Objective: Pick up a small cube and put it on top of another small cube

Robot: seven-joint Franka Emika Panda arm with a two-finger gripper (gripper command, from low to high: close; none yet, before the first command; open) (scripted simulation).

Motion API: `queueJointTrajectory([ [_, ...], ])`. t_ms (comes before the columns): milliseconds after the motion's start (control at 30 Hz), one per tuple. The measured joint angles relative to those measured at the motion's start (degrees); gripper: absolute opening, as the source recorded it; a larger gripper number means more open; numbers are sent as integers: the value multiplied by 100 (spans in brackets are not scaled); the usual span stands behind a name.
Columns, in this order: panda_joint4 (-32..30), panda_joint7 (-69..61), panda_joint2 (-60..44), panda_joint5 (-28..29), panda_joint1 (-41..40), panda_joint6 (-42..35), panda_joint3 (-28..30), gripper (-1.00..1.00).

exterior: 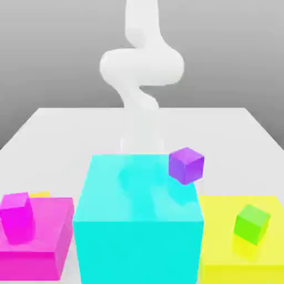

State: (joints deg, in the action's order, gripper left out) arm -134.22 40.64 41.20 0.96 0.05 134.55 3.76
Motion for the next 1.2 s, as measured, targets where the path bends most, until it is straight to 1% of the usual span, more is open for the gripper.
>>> queueJointTrajectory([
  [233,-694,-1555,-1288,170,-11,788,1156,0],
  [400,-1179,-2749,-2191,140,-62,1343,1976,0],
  [567,-1665,-4086,-3140,-90,-153,1897,2735,0],
  [700,-2050,-5326,-3956,-514,-431,2332,3131,0],
  [767,-2239,-5966,-4368,-759,-775,2547,3129,0],
  [833,-2250,-6502,-4759,-1256,-959,2776,2863,0],
  [933,-2139,-7178,-5306,-2098,-1472,3130,2172,0],
  [1033,-2004,-7731,-5818,-2818,-2137,3498,1347,0],
  [1067,-1974,-7843,-5930,-2963,-2293,3583,1158,-100],
  [1200,-1973,-7842,-5929,-2963,-2294,3569,1159,-100],
])
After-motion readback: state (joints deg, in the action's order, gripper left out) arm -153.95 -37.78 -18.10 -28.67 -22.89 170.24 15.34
